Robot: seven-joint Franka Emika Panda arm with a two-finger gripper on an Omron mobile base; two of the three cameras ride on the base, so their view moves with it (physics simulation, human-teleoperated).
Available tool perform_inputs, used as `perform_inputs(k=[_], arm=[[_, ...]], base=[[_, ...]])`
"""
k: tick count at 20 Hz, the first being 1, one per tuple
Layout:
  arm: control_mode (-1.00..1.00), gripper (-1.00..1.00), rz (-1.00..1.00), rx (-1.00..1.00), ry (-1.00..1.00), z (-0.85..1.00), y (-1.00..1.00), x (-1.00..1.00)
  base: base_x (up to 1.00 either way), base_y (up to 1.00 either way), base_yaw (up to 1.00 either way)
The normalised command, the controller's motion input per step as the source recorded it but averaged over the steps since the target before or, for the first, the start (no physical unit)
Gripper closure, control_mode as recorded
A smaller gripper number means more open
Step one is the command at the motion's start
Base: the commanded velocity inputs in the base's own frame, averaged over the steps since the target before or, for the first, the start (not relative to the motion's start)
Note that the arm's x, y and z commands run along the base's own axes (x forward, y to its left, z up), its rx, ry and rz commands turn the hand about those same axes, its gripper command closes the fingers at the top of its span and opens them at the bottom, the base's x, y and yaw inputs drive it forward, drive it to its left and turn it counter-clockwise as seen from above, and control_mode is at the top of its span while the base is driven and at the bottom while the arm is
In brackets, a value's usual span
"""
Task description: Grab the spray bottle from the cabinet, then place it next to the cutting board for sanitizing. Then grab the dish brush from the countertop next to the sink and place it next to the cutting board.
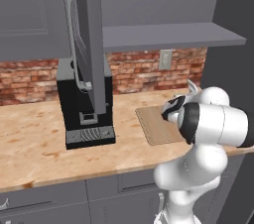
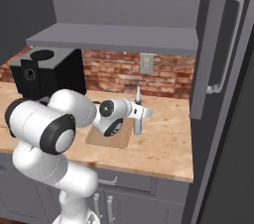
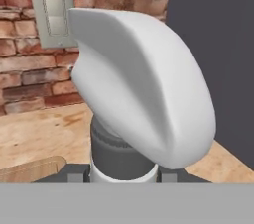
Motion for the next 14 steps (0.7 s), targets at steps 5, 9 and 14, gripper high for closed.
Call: perform_inputs(k=[5, 9, 14], arm=[[-1.00, 1.00, 0.01, 0.00, 0.00, -0.26, -0.04, 0.00], [-1.00, 1.00, 0.00, 0.00, -0.03, -0.03, -0.14, 0.00], [-1.00, 1.00, 0.00, 0.00, -0.03, 0.00, -0.35, 0.07]], base=[[0.00, 0.00, 0.00], [0.00, 0.00, 0.00], [0.00, 0.00, 0.00]])
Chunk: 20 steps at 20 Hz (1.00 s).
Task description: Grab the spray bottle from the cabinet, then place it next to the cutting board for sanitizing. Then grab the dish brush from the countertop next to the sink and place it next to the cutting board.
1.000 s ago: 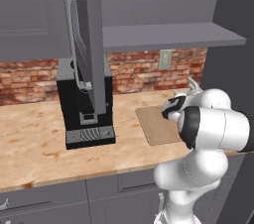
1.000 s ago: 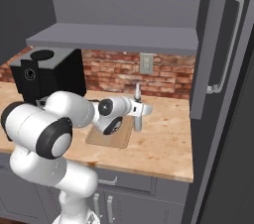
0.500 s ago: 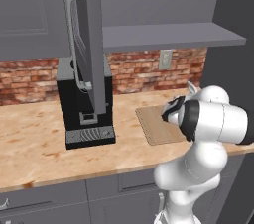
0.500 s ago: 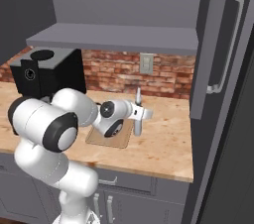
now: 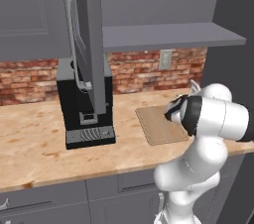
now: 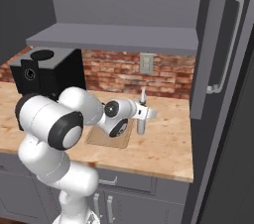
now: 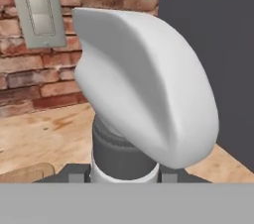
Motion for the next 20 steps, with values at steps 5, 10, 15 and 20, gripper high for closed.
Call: perform_inputs(k=[5, 10, 15, 20], arm=[[-1.00, 1.00, 0.00, 0.00, 0.01, 0.00, -0.31, 0.27], [-1.00, 1.00, 0.00, -0.02, 0.03, 0.00, -0.13, 0.27], [-1.00, 1.00, 0.00, -0.04, -0.02, -0.01, -0.03, 0.01], [-1.00, 1.00, 0.00, -0.06, -0.04, -0.12, 0.00, 0.00]], base=[[0.00, 0.00, 0.00], [0.00, 0.00, 0.00], [0.00, 0.00, 0.00], [0.00, 0.00, 0.00]])
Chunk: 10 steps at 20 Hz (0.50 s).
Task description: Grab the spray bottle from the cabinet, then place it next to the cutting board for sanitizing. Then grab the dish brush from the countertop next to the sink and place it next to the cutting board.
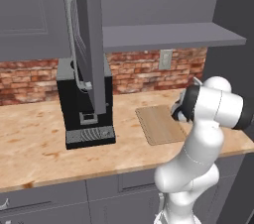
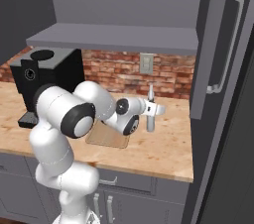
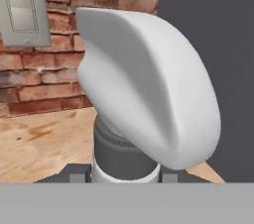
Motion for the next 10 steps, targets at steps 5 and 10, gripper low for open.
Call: perform_inputs(k=[5, 10], arm=[[-1.00, 1.00, 0.00, -0.04, 0.00, -0.17, 0.00, 0.00], [-1.00, 1.00, 0.00, 0.00, 0.06, -0.24, -0.05, 0.02]], base=[[0.00, 0.00, 0.00], [0.00, 0.00, 0.00]])
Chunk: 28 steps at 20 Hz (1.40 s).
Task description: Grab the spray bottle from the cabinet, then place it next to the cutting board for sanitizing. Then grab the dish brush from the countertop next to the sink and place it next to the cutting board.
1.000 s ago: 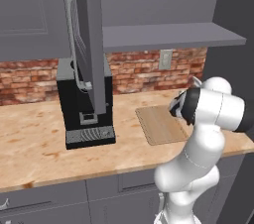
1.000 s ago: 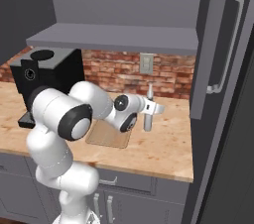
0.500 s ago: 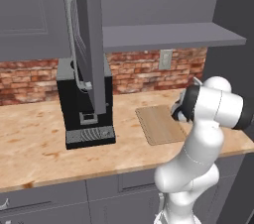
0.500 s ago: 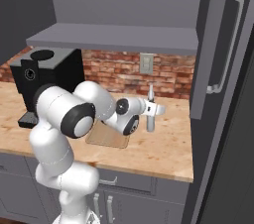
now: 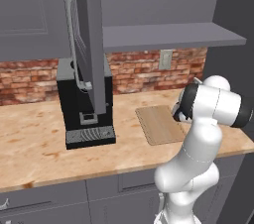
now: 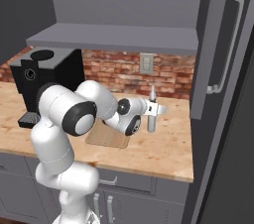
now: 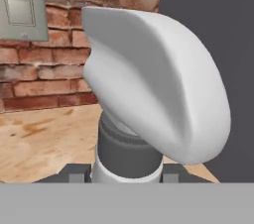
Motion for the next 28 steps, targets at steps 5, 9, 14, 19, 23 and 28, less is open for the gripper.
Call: perform_inputs(k=[5, 9, 14, 19, 23, 28], arm=[[-1.00, 1.00, 0.00, 0.00, 0.04, -0.29, -0.03, 0.00], [-1.00, -1.00, 0.00, -0.03, 0.03, -0.32, 0.00, 0.00], [-1.00, -1.00, 0.00, 0.00, 0.01, -0.12, 0.00, 0.00], [-1.00, -1.00, 0.00, 0.00, 0.00, -0.06, 0.00, 0.00], [-1.00, -1.00, 0.00, 0.00, 0.00, -0.02, 0.00, -0.03], [-1.00, -1.00, 0.00, 0.00, 0.00, 0.00, 0.10, -0.15]], base=[[0.00, 0.00, 0.00], [0.00, 0.00, 0.00], [0.00, 0.00, 0.00], [0.00, 0.00, 0.00], [0.00, 0.00, 0.00], [0.00, 0.00, 0.00]])
